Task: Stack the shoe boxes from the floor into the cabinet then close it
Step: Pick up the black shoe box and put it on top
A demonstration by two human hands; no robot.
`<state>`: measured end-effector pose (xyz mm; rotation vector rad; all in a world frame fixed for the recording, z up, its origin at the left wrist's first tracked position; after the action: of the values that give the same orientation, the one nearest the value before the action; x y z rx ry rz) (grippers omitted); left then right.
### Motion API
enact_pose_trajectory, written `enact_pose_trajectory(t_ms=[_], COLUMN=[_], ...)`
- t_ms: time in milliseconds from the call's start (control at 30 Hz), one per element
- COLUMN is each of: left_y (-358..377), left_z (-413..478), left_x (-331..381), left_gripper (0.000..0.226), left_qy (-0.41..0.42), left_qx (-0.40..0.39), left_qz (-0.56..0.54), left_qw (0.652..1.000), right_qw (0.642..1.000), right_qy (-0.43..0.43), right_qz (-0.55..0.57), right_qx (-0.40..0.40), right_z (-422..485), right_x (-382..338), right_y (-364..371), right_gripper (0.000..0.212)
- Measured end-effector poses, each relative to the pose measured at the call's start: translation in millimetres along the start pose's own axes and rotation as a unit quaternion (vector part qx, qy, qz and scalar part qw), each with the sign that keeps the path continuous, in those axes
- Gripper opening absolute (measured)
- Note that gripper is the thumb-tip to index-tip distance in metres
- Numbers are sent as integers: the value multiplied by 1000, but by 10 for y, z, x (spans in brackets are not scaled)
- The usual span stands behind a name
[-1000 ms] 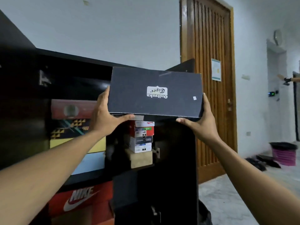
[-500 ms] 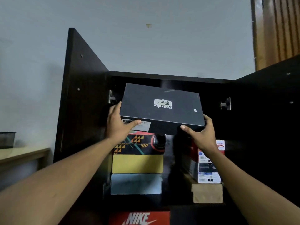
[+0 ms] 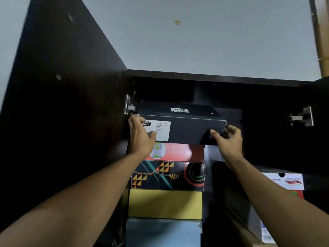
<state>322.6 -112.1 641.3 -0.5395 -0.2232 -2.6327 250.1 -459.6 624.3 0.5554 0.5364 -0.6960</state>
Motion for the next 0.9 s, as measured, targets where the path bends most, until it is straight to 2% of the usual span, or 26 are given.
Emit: enact_pose_trajectory(t_ms=[167, 333, 400, 467, 633, 800, 900], left_y=[238, 415, 528, 638, 759, 889, 903], left_z=[-31, -20, -13, -3, 63, 114, 134], left_x=[-219, -275, -337, -422, -550, -749, -761], left_gripper=[57, 71, 80, 86, 78, 83, 84], left_qy=[17, 68, 70, 55, -10, -90, -93], left_qx=[-31, -26, -37, -55, -99, -186, -206], left_qz=[53, 55, 90, 136, 228, 247, 275], left_qw=[998, 996, 993, 988, 969, 947, 934], right_qw=[1000, 998, 996, 995, 989, 963, 942], right_qy=[-2, -57, -69, -70, -20, 38, 41], right_qz=[-11, -20, -30, -28, -57, -136, -180], right_qx=[-13, -27, -42, -65, -134, -228, -281], right_z=[138, 202, 223, 247, 265, 174, 138], right_x=[213, 312, 346, 369, 463, 746, 793], right_y=[172, 282, 324, 380, 656, 971, 1060], right_gripper=[52, 56, 59, 62, 65, 86, 91])
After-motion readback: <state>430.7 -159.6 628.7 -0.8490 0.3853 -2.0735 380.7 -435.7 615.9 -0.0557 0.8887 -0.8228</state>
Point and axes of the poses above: each hand's wrist, its own z-axis towards the middle knuckle, its own y-axis out of the palm, x = y × z, the point moved 10 cm from there along z, towards the middle knuckle, and after that the axes turned 4 degrees about x, right-handed, at the moved point
